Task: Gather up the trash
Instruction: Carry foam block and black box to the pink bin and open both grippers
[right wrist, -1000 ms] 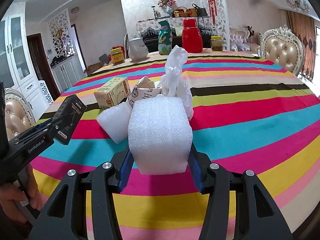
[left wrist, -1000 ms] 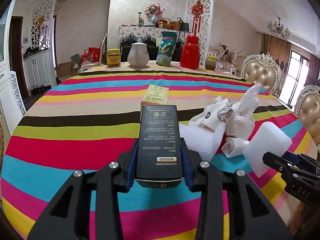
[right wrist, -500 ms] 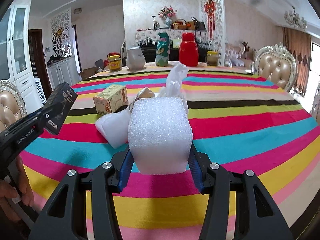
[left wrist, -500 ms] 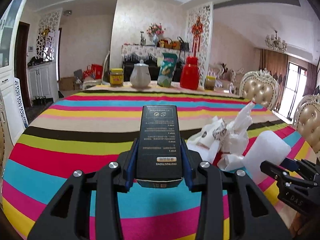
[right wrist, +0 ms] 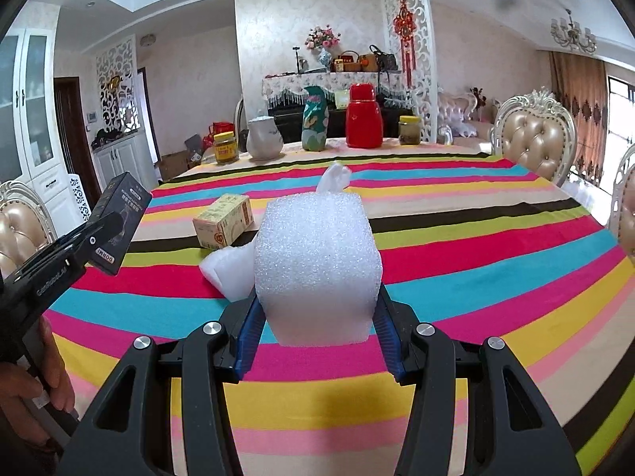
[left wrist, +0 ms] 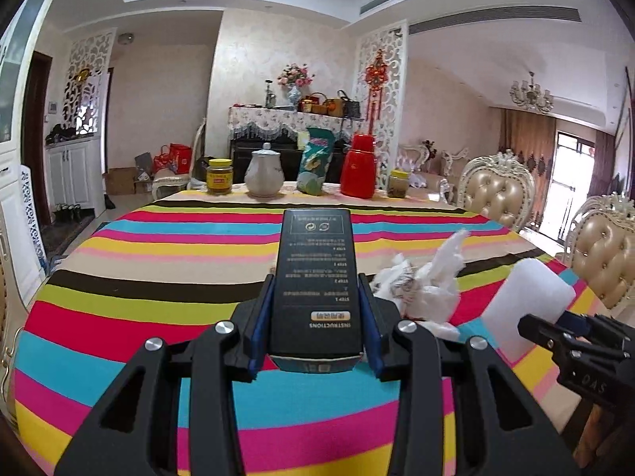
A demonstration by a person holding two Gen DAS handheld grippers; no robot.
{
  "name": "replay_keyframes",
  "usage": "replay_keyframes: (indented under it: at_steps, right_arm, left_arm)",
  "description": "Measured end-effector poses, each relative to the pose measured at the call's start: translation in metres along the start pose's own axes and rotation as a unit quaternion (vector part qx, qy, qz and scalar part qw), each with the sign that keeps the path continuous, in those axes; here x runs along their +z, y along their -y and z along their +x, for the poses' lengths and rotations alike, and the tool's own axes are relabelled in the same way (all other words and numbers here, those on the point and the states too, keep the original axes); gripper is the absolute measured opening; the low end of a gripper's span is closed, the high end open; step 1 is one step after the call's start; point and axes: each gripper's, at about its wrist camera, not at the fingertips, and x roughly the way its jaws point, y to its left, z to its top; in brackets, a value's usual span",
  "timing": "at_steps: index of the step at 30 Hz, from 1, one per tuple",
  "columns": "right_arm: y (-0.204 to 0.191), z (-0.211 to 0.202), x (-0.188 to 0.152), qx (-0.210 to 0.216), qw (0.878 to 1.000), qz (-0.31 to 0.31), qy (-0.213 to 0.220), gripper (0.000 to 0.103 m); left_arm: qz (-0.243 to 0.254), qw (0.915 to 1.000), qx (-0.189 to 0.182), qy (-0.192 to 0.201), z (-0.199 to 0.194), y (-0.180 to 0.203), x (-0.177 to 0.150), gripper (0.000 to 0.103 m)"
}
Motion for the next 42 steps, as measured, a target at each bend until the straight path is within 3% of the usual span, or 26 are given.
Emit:
replay_keyframes:
  at_steps: [14, 26, 34, 42]
  right_arm:
    - [0.013, -0.066, -0.027, 0.0, 1.0, -0.005, 0.021, 0.049]
    - [0.059, -0.116, -0.057, -0.049, 0.998, 0.021, 0.032, 0.049]
    - [0.1, -0.147, -0.08, -0.094, 0.994, 0.041, 0.041, 0.049]
    - [0.149, -0.193, -0.098, -0.16, 0.982, 0.078, 0.059, 0.049]
  left_arm:
    - [0.022, 0.9976, -0.051, -0.043, -0.037, 0.032, -0.035, 0.039]
    - [0.081, 0.9863, -0.126, -0.069, -0.045, 0.101, -0.053, 0.039]
    - [0.135, 0.9668, -0.2, -0.084, -0.05, 0.171, -0.061, 0.039]
    - [0.186, 0.9392, -0.277, -0.081, -0.06, 0.249, -0.068, 0.039]
